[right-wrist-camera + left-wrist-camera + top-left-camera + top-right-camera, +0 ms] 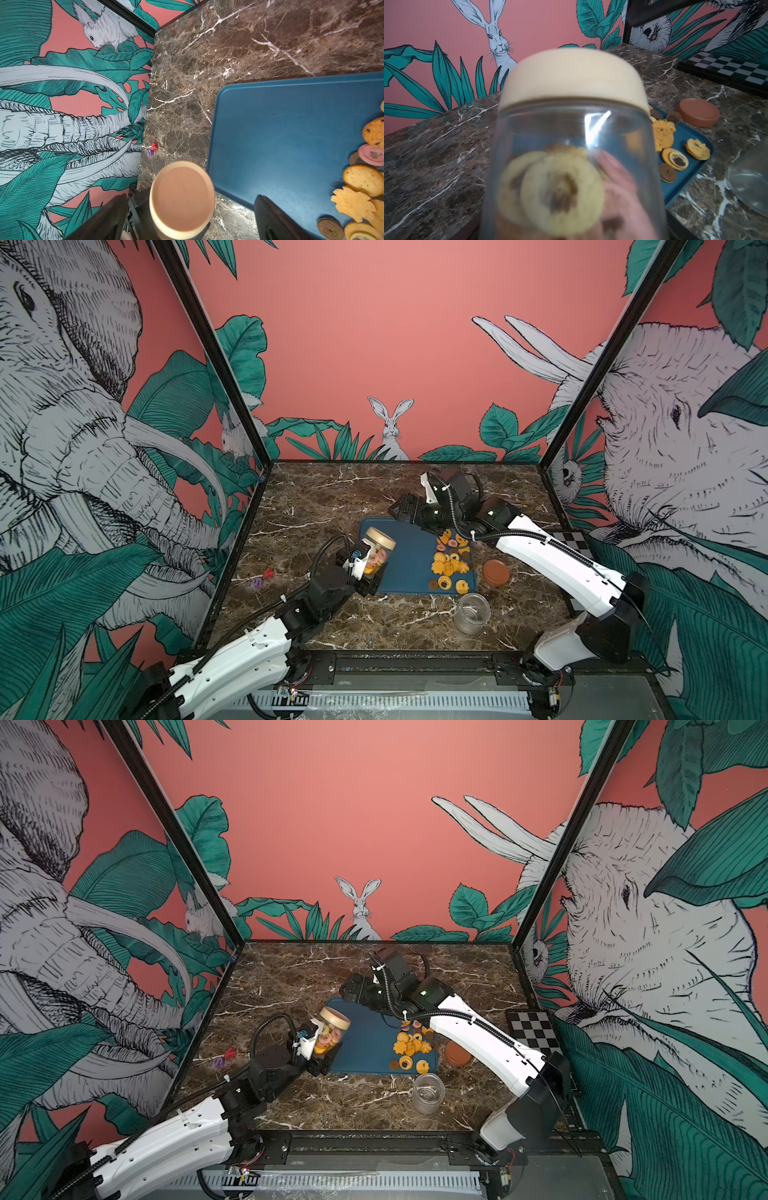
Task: Pour the cookies out of the jar
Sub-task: Unscrew the lid from the jar.
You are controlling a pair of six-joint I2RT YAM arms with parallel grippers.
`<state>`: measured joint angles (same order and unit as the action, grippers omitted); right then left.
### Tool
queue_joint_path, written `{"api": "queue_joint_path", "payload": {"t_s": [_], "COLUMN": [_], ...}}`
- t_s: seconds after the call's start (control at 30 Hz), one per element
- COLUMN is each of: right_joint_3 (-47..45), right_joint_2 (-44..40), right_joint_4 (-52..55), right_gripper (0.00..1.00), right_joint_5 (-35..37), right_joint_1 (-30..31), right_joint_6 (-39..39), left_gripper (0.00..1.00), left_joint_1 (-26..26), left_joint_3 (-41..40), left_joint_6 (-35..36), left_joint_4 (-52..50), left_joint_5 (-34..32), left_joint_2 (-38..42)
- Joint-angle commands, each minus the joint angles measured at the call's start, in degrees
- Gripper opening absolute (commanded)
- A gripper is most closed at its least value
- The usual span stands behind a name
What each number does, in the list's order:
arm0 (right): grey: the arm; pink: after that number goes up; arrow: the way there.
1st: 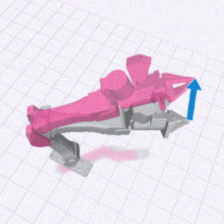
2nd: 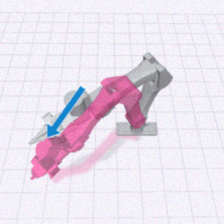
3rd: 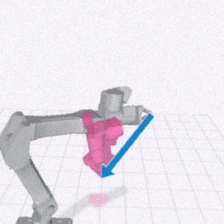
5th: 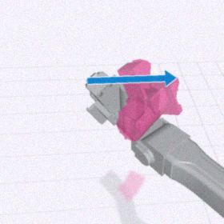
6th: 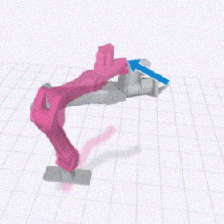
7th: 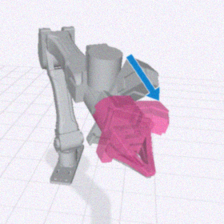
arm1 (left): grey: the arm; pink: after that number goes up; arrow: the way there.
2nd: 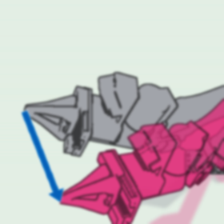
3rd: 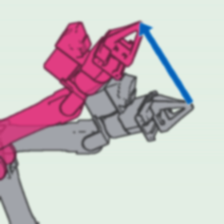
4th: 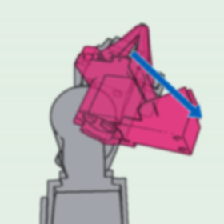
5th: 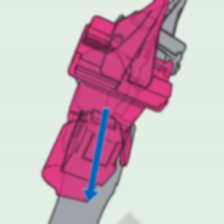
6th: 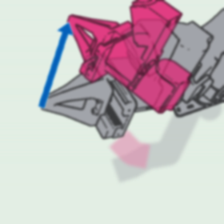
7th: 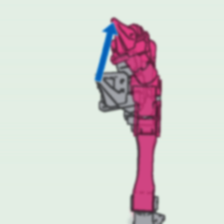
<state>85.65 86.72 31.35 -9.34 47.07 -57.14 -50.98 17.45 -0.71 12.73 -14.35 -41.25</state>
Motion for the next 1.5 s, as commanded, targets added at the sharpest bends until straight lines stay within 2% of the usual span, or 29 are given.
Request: {"api": "queue_joint_path", "payload": {"t_s": [0.0,0.2,0.43,1.0,1.37,1.47], "right_joint_3": [-0.68,-3.32,-5.41,-14.05,-14.97,-14.78], "right_joint_2": [-0.83,-1.11,-0.07,-2.33,-1.82,-1.68], "right_joint_4": [-3.79,-6.61,-7.40,-16.40,-19.97,-19.98], "right_gripper": [0.97,0.98,0.99,0.99,0.97,0.94], "right_joint_5": [-0.79,-0.89,-0.24,-0.61,-1.83,-2.03], "right_joint_1": [0.64,1.78,3.02,4.17,4.42,4.38], "right_joint_6": [-2.91,-5.77,-8.71,-16.34,-18.21,-17.89], "left_gripper": [0.00,0.00,0.00,0.00,0.00,0.00], "left_joint_1": [-0.34,-1.39,-1.75,-1.75,-1.75,-1.75], "left_joint_3": [0.06,0.87,1.53,1.80,1.53,1.23], "left_joint_6": [1.00,1.69,0.55,-1.06,-1.86,-2.69], "left_joint_4": [9.60,11.87,16.67,17.57,18.58,19.73], "left_joint_5": [2.07,1.51,4.44,6.07,5.39,4.98], "left_joint_2": [0.02,-2.49,-3.04,-2.01,-2.49,-2.72]}}
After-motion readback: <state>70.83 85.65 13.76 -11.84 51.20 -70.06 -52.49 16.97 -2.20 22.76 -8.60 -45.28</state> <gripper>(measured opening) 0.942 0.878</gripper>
